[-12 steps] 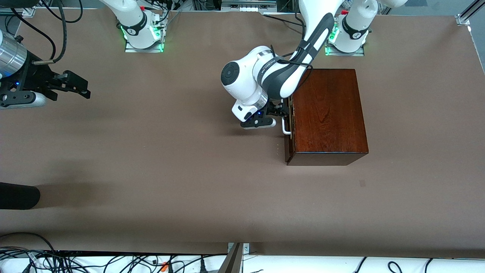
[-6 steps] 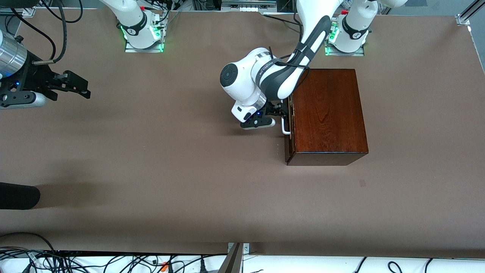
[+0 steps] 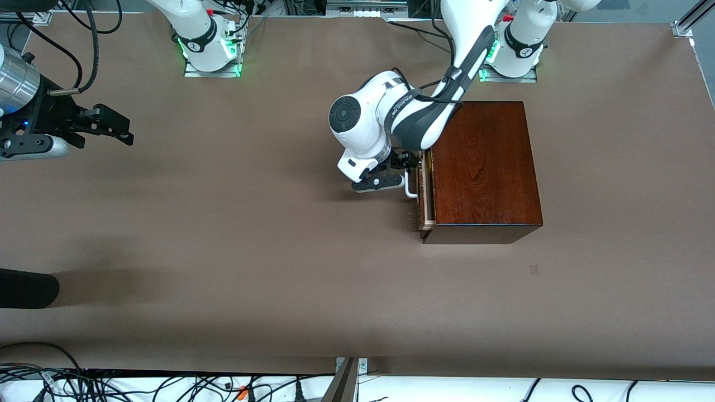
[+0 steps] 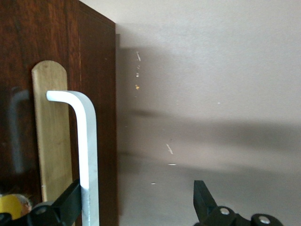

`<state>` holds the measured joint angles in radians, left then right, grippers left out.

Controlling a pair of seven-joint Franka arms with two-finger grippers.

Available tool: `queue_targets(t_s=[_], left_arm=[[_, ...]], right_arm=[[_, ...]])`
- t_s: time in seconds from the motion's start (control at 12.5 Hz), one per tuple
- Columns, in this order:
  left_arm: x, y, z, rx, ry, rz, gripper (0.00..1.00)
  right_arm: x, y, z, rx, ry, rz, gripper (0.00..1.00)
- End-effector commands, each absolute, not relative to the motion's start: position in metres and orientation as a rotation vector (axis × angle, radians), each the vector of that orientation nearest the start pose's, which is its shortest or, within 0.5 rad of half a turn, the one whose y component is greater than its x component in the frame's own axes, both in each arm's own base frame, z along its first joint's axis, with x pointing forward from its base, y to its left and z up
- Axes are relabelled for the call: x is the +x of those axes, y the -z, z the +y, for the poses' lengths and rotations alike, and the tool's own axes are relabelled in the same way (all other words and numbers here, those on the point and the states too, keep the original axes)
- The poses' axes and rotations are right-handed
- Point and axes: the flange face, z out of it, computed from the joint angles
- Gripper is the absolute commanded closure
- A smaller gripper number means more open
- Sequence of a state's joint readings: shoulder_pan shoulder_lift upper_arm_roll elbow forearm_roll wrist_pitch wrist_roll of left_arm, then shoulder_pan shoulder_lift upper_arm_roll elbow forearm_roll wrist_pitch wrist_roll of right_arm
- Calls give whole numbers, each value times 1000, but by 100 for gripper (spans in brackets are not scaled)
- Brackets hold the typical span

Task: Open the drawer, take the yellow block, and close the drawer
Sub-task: 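Pull the drawer open by its handle with the left gripper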

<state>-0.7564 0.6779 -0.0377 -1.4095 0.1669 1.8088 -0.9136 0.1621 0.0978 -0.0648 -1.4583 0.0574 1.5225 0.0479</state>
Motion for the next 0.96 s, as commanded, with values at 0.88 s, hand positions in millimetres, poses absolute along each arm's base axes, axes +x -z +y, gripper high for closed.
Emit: queue_targets(t_s=[0.88], left_arm=[[462,-307,-566,-3064,-104,-97,0]], right_arm=[[574,-619,62,-3093,-67,-46,0]])
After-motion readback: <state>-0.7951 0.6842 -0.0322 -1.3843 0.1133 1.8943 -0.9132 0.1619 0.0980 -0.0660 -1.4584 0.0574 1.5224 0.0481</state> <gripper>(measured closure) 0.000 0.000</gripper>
